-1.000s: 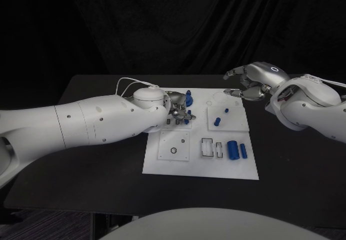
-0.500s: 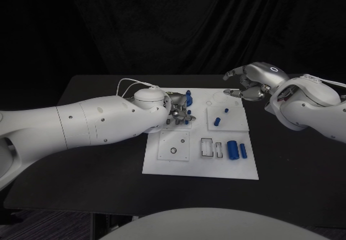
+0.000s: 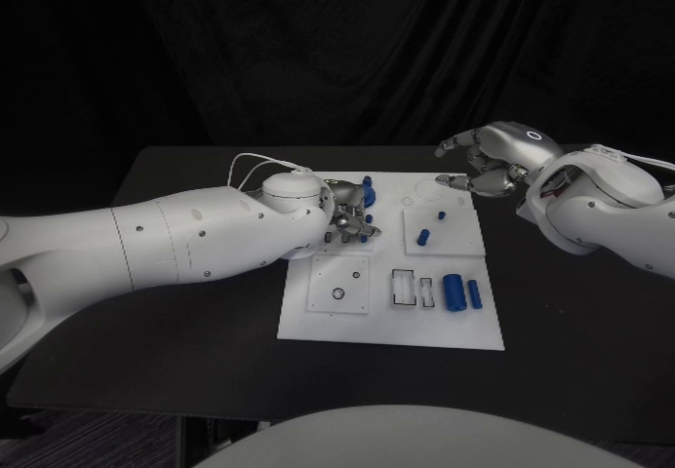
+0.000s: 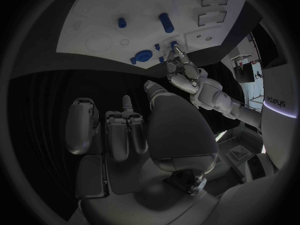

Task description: Assemble the parts on the task board

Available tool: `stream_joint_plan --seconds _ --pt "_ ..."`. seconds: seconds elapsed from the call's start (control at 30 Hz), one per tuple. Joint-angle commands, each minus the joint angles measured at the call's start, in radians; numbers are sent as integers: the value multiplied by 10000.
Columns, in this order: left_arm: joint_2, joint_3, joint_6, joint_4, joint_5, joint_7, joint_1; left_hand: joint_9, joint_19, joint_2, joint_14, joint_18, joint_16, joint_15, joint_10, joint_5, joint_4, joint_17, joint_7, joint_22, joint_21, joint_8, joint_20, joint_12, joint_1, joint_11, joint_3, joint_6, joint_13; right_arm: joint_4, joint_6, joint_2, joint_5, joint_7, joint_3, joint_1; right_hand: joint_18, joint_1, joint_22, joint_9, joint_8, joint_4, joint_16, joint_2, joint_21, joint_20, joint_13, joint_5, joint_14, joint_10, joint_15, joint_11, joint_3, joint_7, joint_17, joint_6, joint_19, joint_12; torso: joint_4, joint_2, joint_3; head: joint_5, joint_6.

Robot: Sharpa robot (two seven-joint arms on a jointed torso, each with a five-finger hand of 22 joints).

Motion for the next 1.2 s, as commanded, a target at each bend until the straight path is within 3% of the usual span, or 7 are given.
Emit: stream_joint_plan --seconds 0.03,0.57,0.63,0.67,1.0,1.2 --pt "22 9 179 -10 -19 162 -22 23 434 -21 1039 -129 26 -23 1039 13 -5 2635 -18 1715 -52 -64 -52 26 136 -18 76 90 2630 8 65 -8 -22 -212 7 -19 -58 81 1887 -17 28 -21 29 57 -20 45 2635 -14 1046 1051 68 56 13 -14 2635 53 27 26 -12 1 4 14 1" --pt "30 9 488 -59 -19 129 -31 49 432 -111 1039 -127 26 -20 1039 10 -91 2635 -16 1712 -62 -244 -48 26 390 -15 146 120 2630 -23 87 28 -22 -133 7 -20 -51 149 1879 -48 14 -67 29 69 -48 51 2635 -11 1046 1051 74 61 39 -7 2635 81 15 26 -11 -2 5 -17 1" --pt "31 9 504 -70 -19 139 -32 12 423 -141 1039 -123 26 -16 1039 -277 -140 2635 -11 1700 -76 -403 -43 26 527 -11 182 181 2630 -26 87 28 -22 -129 7 -20 -51 149 1879 -48 14 -67 29 69 -48 51 2635 -11 1046 1051 74 61 39 -7 2635 81 15 26 -13 -5 5 -13 1" --pt "32 9 506 -75 -19 145 -32 5 422 -146 1039 -122 26 -16 1039 -253 -146 2635 -10 1698 -77 -426 -43 26 546 -10 189 188 2630 -27 87 27 -22 -128 7 -20 -51 149 1879 -48 14 -67 29 69 -48 51 2635 -11 1046 1051 74 61 39 -7 2635 81 15 26 -13 -5 5 -12 1" --pt "21 9 430 -113 -19 303 -38 -102 405 -222 1039 -114 26 -3 1039 369 -203 2635 3 1679 -110 -937 -32 26 882 2 412 337 2630 -34 88 25 -22 -125 7 -20 -51 175 1878 -60 8 -84 29 74 -51 53 2635 -10 1046 1051 75 64 49 -4 2635 92 14 26 -10 -1 11 -24 1" --pt "12 9 368 -141 -19 434 -41 -96 400 -322 1039 -112 26 0 1039 1052 -205 2635 4 1681 -125 -1211 -30 26 1104 3 695 405 2630 -39 97 22 -22 -130 7 -20 -49 207 1875 -74 4 -107 29 84 -59 55 2635 -9 1046 1051 77 66 63 -1 2635 109 11 26 -9 -3 15 -6 1"
